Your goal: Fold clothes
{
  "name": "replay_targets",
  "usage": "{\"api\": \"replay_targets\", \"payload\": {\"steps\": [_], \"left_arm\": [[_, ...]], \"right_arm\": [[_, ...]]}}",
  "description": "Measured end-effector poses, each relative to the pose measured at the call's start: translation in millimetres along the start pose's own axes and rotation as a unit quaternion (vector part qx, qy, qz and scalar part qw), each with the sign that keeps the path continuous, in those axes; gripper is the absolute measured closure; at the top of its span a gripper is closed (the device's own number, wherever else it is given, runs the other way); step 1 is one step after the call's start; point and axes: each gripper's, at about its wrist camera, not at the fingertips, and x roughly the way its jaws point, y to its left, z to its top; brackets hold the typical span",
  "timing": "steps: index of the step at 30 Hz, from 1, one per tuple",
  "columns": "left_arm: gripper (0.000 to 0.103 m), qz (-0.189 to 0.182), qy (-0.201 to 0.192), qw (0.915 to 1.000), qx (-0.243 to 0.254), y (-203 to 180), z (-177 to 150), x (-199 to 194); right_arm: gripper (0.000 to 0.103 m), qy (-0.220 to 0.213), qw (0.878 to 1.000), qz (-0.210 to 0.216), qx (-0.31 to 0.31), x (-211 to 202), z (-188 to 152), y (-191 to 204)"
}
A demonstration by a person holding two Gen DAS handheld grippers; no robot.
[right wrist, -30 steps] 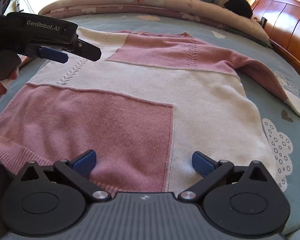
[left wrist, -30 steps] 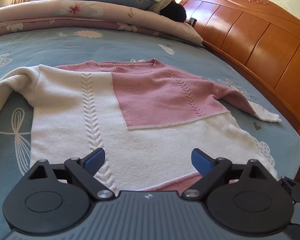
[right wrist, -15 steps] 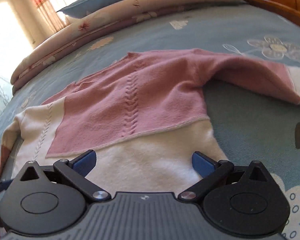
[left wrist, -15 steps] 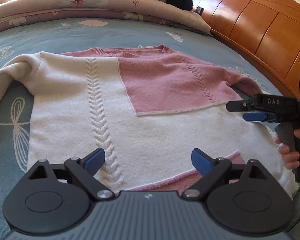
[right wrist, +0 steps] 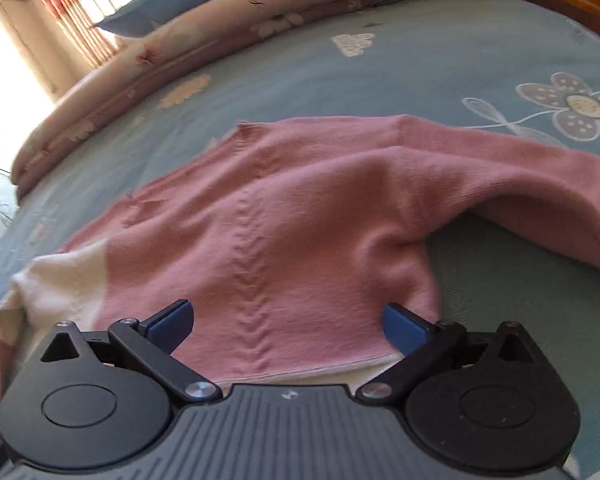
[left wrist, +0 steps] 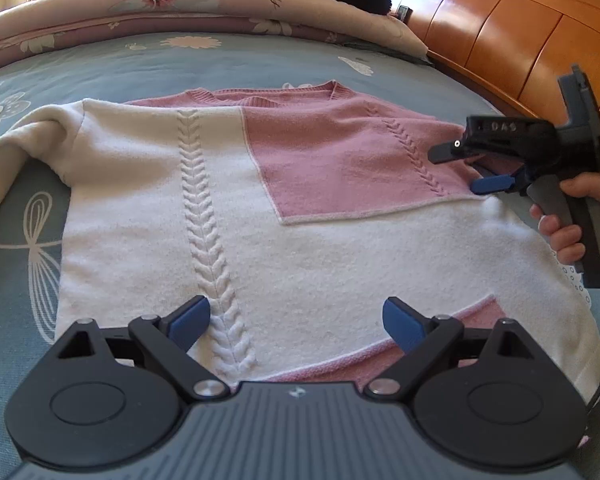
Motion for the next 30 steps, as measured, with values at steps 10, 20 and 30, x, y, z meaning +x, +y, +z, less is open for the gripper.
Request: {"api": "replay_targets", "payload": {"steps": [10,20,30], "left_arm": [[0.010,0.008,0.003,0.9998,0.015,-3.7,-1.3,0.3],[0.010,0.014,0.002,0.9997,0.019,-5.9,-2.1,0.4],[0.009,0.019,0.000,0.9996,0.023,-8.6,-2.5,0.6]], "right_arm": [[0.001,-0.002,0.999,0.004,-0.032,15.9,13.3,22.0],[0.000,0.012,0.998,0.053,0.024,-36.4,-17.2,-9.2],[0.000,0.009,0.999,0.051,0.010,-67.8,-51.3,3.7]]}}
